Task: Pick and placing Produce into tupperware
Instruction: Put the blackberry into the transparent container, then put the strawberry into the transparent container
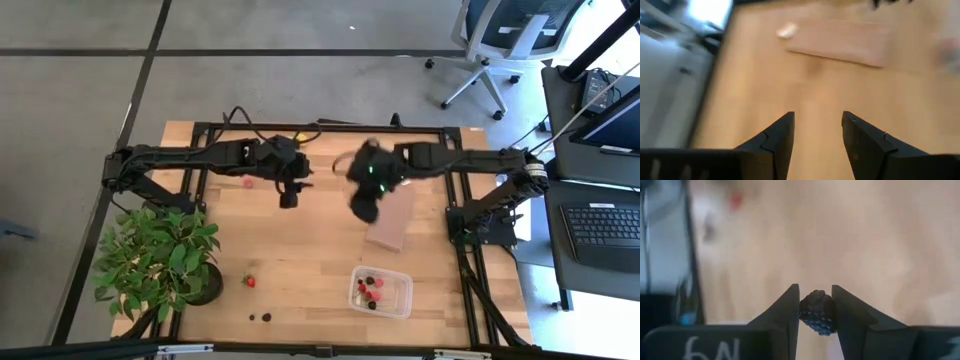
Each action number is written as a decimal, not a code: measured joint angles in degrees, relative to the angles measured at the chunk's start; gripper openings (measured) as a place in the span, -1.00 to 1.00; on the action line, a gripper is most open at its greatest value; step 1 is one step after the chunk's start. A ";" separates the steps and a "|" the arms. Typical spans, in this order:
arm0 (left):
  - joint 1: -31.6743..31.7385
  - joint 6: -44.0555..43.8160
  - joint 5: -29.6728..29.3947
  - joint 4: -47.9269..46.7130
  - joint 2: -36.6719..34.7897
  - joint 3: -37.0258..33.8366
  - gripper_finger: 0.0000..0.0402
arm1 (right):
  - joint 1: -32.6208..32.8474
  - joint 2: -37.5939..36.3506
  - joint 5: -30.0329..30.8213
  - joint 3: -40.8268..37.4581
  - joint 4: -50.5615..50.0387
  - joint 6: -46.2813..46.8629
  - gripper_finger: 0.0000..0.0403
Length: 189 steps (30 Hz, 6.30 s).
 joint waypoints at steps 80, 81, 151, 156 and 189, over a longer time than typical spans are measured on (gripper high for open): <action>-28.49 -16.85 11.08 -20.60 0.26 -12.24 0.38 | 32.69 21.42 18.92 19.19 -15.09 23.81 0.50; -29.65 -15.98 10.41 -20.87 0.26 -12.24 0.38 | 32.69 21.42 20.21 20.02 -15.12 23.70 0.50; -39.42 -7.15 7.33 -14.63 18.40 -12.13 -0.39 | 31.64 21.40 27.24 21.94 -14.34 23.54 0.50; -39.12 -7.17 6.90 -15.55 18.52 -11.30 -0.35 | 31.64 21.40 27.24 21.94 -14.32 23.72 0.50; -18.96 4.43 -2.38 0.16 18.45 20.62 -0.39 | 37.24 1.77 39.31 21.86 -26.26 44.77 0.50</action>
